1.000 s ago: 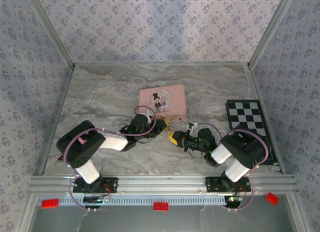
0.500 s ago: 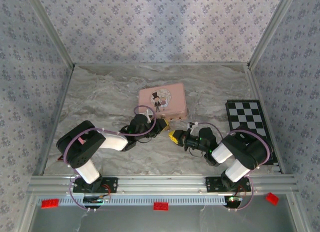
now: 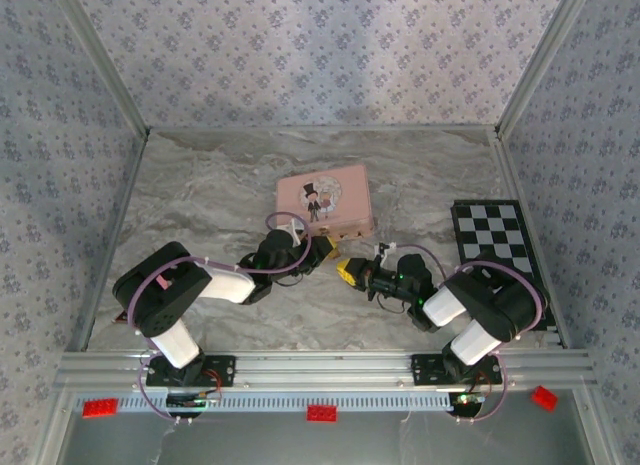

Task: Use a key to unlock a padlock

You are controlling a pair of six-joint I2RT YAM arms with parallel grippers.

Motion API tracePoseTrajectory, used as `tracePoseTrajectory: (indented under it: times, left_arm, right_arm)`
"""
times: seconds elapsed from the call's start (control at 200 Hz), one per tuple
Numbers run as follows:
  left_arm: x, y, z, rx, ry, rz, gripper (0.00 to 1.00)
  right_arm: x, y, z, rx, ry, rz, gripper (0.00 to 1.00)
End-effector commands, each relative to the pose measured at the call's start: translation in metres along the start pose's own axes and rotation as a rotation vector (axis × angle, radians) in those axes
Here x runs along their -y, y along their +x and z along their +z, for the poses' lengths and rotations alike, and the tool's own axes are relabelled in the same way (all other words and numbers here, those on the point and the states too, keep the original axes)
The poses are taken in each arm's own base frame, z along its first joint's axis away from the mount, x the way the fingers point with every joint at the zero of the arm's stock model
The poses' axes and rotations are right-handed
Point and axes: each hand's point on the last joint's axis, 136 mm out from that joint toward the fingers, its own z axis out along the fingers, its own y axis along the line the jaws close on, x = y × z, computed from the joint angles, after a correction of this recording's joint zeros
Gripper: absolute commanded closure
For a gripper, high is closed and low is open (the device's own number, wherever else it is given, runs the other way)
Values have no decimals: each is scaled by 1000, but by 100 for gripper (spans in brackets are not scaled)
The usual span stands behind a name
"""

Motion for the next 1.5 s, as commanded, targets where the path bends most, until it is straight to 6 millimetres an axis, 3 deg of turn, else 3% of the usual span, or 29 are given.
tracePoseTrajectory:
  times: [0.0,0.23,0.52,1.139,1.494]
  left_arm:
    - [24,12,-3,-44,105,18,100]
    - [27,10,-4,-28,132,0,100]
    - [32,9,-3,-19,133,5,100]
    - [30,10,-5,-11,121,7,100]
    - [29,10,-5,-7,113,10,100]
  right_arm:
    - [-34,-21,1,101,-108,-30,100]
    - [-46,-18,7,100,-136,-45,100]
    - [-42,-13,15,89,-122,-49,100]
    - [-24,-23,4,156,-82,-35,100]
    - [-22,-18,8,135,-74,-34,100]
